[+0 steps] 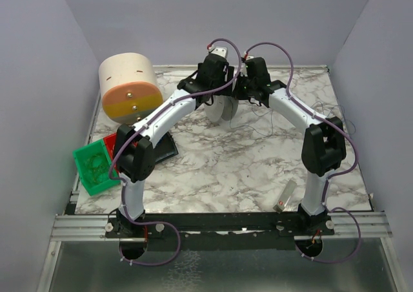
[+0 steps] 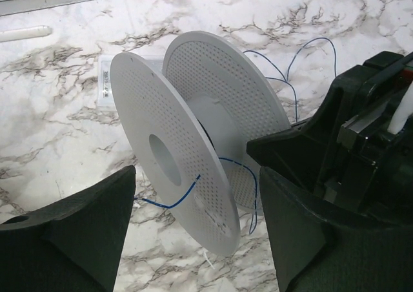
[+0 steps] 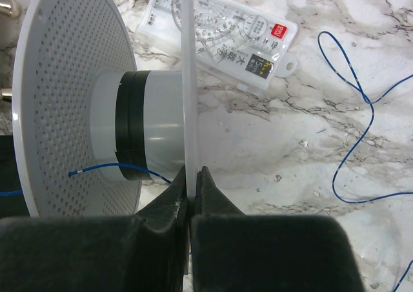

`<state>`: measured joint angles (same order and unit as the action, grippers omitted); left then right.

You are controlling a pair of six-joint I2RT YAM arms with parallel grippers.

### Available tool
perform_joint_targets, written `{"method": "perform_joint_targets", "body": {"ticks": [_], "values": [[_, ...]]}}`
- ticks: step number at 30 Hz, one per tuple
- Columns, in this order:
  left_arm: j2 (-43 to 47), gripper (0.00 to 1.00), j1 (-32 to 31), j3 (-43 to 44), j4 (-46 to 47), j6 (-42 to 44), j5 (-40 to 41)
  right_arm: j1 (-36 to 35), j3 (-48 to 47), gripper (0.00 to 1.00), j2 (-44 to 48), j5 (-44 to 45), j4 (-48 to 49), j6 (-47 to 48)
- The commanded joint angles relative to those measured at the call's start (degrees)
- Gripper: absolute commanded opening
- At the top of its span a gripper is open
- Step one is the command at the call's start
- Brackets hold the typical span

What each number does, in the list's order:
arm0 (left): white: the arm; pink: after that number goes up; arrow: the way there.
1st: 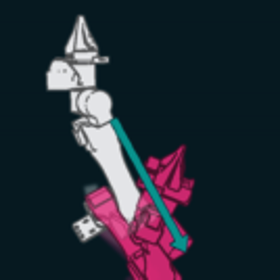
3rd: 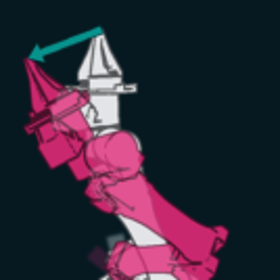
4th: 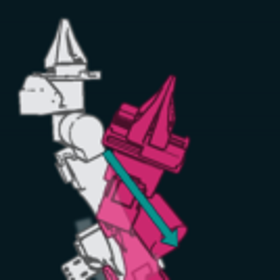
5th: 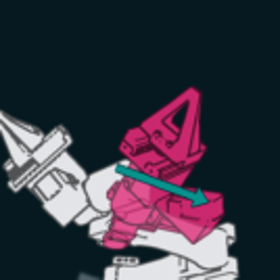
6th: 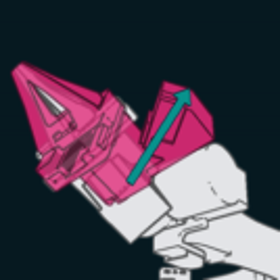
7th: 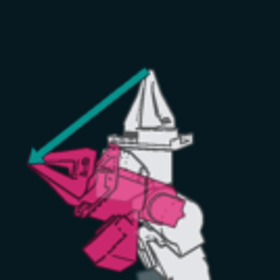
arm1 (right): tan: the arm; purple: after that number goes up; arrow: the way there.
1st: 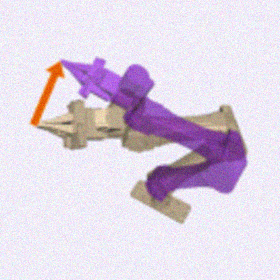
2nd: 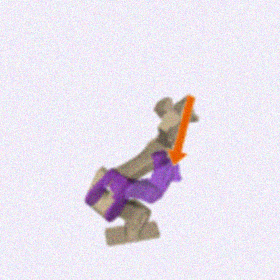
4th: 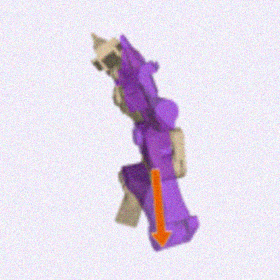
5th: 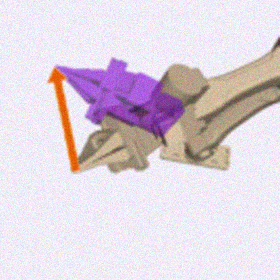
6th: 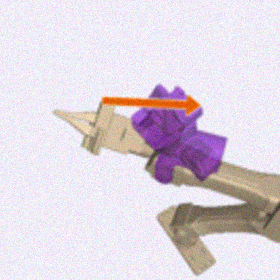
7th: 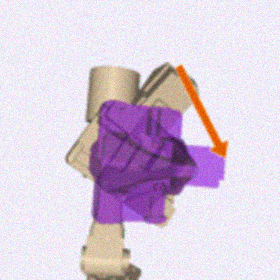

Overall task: Wrap the cables
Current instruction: Wrap the cable around the cable reel.

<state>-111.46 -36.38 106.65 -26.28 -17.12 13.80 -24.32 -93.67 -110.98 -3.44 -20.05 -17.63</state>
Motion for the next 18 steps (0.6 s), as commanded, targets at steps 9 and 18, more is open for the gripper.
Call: {"method": "perform_joint_targets", "body": {"ticks": [9, 18], "values": [[-3.26, 0.62, -2.12, 2.94, -0.67, -1.33, 9.31, -0.25, -0.16, 0.01, 1.87, -1.04, 1.54, -1.71], [-5.36, 0.52, -2.64, 2.95, -2.51, -1.77, 13.06, -0.21, -0.08, 0.01, 2.34, -1.80, 1.54, -1.95]]}}
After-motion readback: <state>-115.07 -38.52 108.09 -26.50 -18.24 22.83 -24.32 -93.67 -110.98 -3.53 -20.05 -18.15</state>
